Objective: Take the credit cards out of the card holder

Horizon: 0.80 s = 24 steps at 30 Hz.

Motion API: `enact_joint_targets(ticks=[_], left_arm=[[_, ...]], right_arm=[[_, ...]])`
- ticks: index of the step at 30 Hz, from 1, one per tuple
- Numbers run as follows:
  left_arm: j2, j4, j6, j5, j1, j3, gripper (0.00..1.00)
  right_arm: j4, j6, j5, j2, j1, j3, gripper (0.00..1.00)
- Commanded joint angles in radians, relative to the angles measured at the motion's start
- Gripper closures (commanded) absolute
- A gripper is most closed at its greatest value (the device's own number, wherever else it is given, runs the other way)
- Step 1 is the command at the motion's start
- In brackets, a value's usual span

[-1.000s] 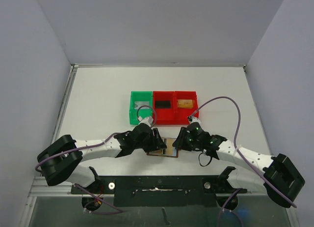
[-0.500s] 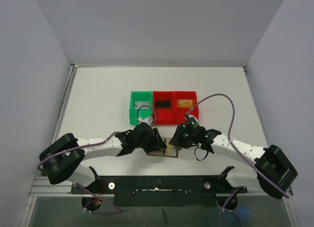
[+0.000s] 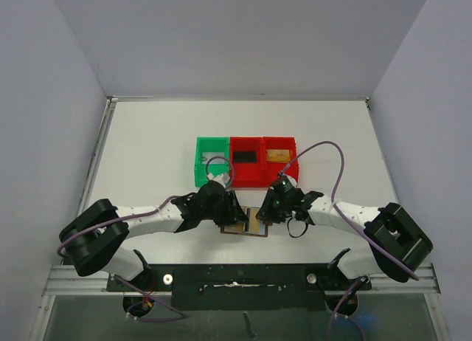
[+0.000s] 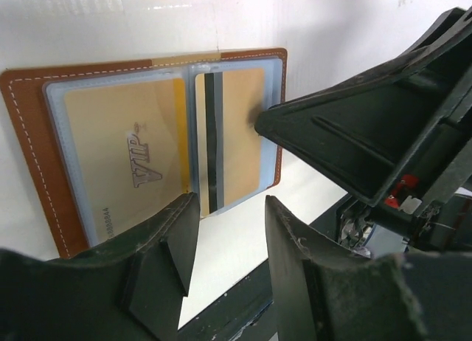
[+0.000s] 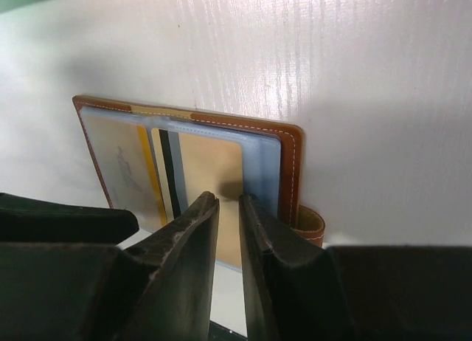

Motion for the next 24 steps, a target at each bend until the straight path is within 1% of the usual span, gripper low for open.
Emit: enact_joint_targets(ticks=[1,8,16,21,24], left_arm=[[0.028,0.049,0.045,0.043,0.005,0.031,0.61],[0.100,0.126,0.006,0.060,0.004,-0.011,0.63],[0.118,0.171,-0.030,0.071,0.003,-0.023,0.72],[0.130,0.294,-0.092,0.085,0.007,-0.075,0.80],[0.135,0.334,-0.120,0.086,0.010,-0.097,0.84]], right_arm=[[-0.005,-0.004,0.024,-0.026,-0.006,-0.036,0.79],[0.002,0.001,0.036,-0.018,-0.009,-0.058,0.78],[0.060,0.034,0.033,-0.046,-0.011,-0.113,0.79],[0.094,0.040,0.014,-0.053,-0.012,-0.140,0.78],[0.092,0.038,0.009,-0.046,-0.012,-0.141,0.79]])
